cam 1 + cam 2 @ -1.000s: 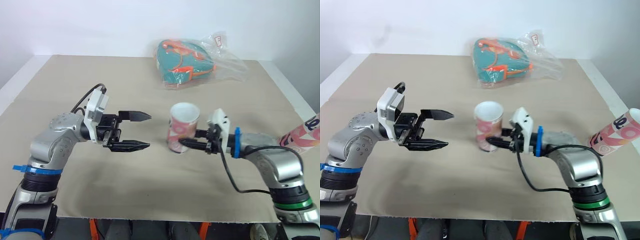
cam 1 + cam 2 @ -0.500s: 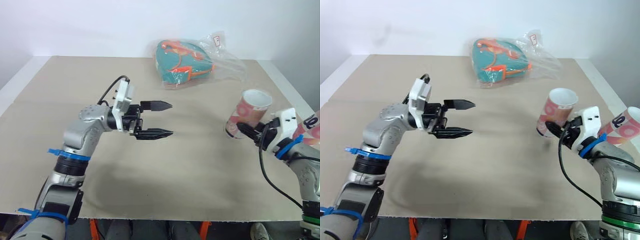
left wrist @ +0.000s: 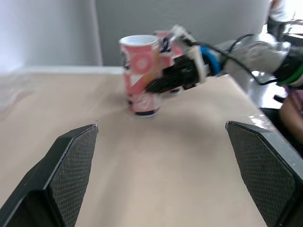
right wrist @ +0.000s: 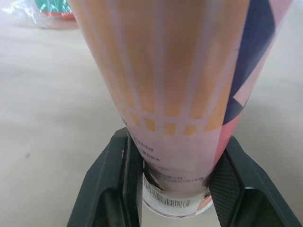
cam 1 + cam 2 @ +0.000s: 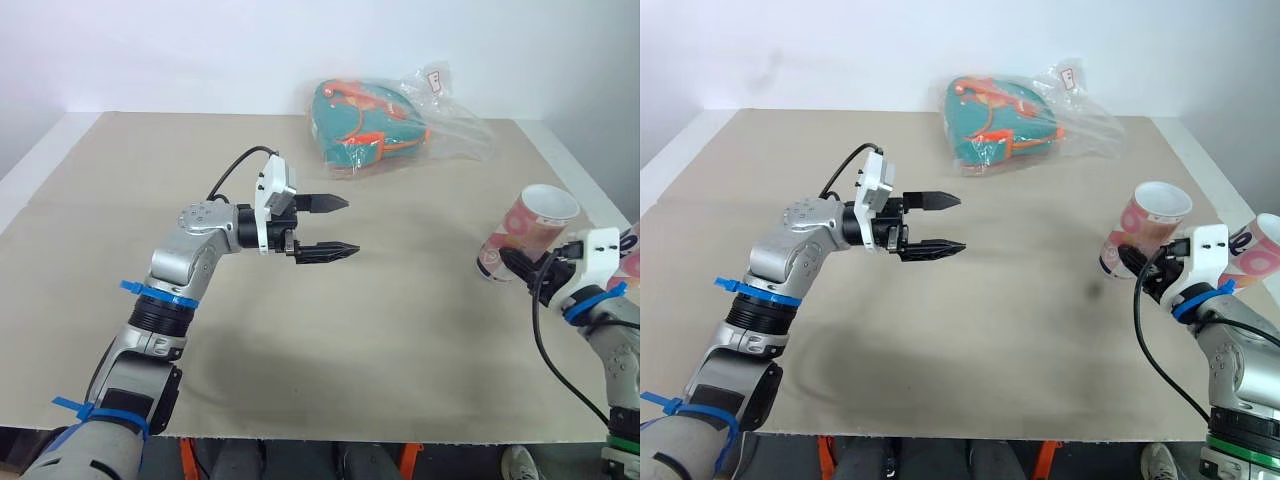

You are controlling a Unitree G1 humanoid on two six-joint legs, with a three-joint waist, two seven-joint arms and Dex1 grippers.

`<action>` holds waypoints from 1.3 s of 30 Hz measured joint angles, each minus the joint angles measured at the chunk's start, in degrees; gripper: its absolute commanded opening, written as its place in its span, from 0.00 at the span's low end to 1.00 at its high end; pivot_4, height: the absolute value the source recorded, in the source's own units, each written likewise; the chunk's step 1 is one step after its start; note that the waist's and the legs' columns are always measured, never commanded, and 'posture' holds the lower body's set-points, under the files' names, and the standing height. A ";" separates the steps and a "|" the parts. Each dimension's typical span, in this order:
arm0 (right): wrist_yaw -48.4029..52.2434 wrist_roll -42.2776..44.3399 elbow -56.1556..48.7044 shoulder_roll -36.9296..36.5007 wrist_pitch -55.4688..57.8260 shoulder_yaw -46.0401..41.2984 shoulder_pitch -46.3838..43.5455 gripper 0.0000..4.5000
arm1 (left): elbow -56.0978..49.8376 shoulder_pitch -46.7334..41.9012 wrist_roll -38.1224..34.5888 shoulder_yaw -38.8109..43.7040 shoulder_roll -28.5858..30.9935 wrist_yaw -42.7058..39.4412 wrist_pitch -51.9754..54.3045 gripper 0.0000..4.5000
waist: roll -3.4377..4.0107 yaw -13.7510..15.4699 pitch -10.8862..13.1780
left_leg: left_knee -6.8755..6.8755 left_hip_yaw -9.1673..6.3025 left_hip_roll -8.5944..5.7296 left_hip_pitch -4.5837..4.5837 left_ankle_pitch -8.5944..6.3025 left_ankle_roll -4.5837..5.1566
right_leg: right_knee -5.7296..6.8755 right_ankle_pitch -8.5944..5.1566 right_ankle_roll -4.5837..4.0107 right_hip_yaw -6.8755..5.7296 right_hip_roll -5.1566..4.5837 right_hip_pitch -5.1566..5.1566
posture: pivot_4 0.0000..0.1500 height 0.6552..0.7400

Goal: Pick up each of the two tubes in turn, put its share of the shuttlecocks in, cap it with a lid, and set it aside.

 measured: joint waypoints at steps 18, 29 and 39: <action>-0.57 1.99 2.29 -0.74 3.53 -1.07 -0.84 0.93 | 1.90 -1.30 1.58 1.00 -2.97 8.43 1.63 1.00 | 0.00 0.02 0.00 | 0.02 -0.02 -0.01 0.01 0.00 -0.01 | 0.00 0.08 -0.07 0.00 0.00 0.04 | 1.00 0.99; 0.74 2.92 3.36 -2.88 6.51 -1.85 0.46 0.99 | 1.38 -1.24 1.48 0.99 -2.97 8.38 2.66 1.00 | 0.02 0.01 -0.01 | 0.01 -0.01 -0.02 0.01 0.00 -0.01 | 0.00 0.07 -0.06 0.00 -0.01 0.03 | 1.00 0.99; 7.11 4.07 -1.26 -6.80 10.71 -0.22 8.15 0.99 | 0.28 0.51 0.98 0.99 -2.15 7.12 4.33 1.00 | 0.04 0.01 -0.02 | 0.02 -0.01 -0.03 0.02 0.00 -0.01 | 0.00 -0.01 0.08 0.00 -0.01 0.04 | 1.00 0.99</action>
